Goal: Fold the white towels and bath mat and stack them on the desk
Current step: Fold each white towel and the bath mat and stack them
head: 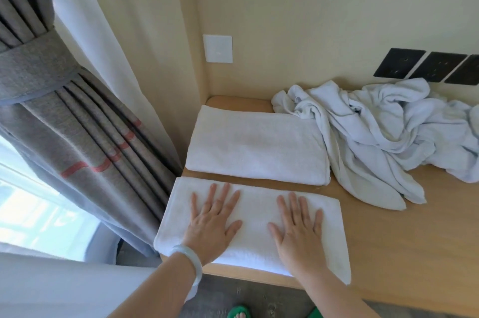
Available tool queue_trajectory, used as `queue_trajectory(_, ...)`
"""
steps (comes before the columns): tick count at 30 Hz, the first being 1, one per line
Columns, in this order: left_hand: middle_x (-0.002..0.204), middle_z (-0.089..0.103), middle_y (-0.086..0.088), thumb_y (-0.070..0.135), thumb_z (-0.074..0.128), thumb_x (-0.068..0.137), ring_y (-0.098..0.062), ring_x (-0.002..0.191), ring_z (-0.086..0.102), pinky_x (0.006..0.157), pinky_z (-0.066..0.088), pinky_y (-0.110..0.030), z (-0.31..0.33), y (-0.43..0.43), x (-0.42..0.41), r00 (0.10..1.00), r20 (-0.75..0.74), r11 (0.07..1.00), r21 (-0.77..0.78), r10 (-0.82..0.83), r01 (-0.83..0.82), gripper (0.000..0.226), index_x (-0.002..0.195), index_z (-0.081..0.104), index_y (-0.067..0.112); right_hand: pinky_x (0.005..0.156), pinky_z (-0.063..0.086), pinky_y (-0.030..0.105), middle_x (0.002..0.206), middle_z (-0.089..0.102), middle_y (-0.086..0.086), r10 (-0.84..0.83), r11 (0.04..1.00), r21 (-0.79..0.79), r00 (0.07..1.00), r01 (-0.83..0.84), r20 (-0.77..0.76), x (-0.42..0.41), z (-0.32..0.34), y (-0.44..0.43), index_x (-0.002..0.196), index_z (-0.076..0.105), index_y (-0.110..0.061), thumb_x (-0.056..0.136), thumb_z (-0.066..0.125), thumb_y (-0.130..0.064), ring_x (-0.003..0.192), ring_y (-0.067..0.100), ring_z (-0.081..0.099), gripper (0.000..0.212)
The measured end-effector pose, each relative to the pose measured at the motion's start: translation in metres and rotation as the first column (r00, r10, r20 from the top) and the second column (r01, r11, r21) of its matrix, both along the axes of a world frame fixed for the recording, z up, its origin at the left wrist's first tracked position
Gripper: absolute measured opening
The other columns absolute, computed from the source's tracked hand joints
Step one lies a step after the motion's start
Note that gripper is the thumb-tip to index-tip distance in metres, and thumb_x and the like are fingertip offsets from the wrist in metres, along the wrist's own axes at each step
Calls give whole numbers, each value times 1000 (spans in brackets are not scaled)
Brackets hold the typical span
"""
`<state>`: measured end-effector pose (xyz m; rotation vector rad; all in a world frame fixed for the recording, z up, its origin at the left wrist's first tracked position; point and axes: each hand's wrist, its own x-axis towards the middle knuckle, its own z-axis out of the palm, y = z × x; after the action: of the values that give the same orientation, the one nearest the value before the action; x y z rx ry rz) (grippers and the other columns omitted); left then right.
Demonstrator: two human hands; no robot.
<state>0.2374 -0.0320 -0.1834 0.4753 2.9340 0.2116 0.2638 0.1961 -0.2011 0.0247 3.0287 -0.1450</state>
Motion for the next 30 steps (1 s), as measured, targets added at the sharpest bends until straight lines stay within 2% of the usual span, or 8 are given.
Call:
queue_trajectory(5,161,-18,10,63,12,98,-19,147,-22,115,-13,-54,-1,-6,-1,1000,-26,1000,-1,-8,8,64,151,-15,40,116,-3,48,162,4,-1,-32,999,-23,997,34,65,11,0,40,155,6,-27,99,6,-58,148,15,-5,64)
queue_trajectory(8,160,-20,11,68,-3,92,-20,147,-21,116,-10,-55,-4,-7,0,1000,-16,1000,-26,-12,11,66,150,-16,41,115,-13,45,160,-16,-5,36,997,-77,993,-27,112,5,10,45,151,-13,-31,86,-20,-67,144,10,-22,75)
queue_trajectory(10,162,-14,9,69,-6,91,-24,150,-11,117,2,-59,-4,-4,-1,1000,-15,998,-57,7,-8,68,152,-9,41,116,-16,42,154,-30,-9,48,987,-161,990,-26,134,1,25,49,145,-24,-35,67,-35,-73,142,9,-29,87)
queue_trajectory(13,160,25,-2,64,13,96,-29,143,26,103,36,-62,6,21,-14,1000,-18,998,-60,9,-10,67,151,31,31,120,-7,40,156,-20,-12,-48,968,-240,992,76,118,-8,54,71,151,-13,-34,66,-25,-74,147,12,-16,95)
queue_trajectory(15,154,37,-5,63,16,95,-28,138,33,100,38,-61,17,53,-26,997,-78,1000,-16,-23,22,68,145,43,26,119,-7,39,157,-18,-13,-91,958,-268,995,101,47,-14,68,96,152,-8,-35,67,-23,-77,147,11,-15,95)
queue_trajectory(22,152,42,-3,65,9,95,-24,142,28,109,26,-50,54,197,-80,971,-217,993,40,-100,111,66,145,37,31,121,-3,40,153,-24,-15,-235,941,-270,969,205,-83,-49,104,233,150,-11,-37,66,-22,-81,144,9,-21,95)
queue_trajectory(27,154,37,0,66,7,94,-24,143,26,97,37,-55,58,328,-115,963,-231,986,56,-138,154,68,143,39,33,118,5,43,151,-23,-10,-315,924,-248,947,290,-67,-83,105,356,147,-16,-29,65,-7,-86,144,12,-15,100)
queue_trajectory(30,153,40,-1,67,21,91,-21,144,20,105,28,-50,58,412,-122,965,-191,982,22,-181,188,66,144,42,33,114,21,51,160,-3,-2,-343,920,-231,936,317,-83,-102,94,420,154,6,-21,72,13,-75,149,22,7,99)
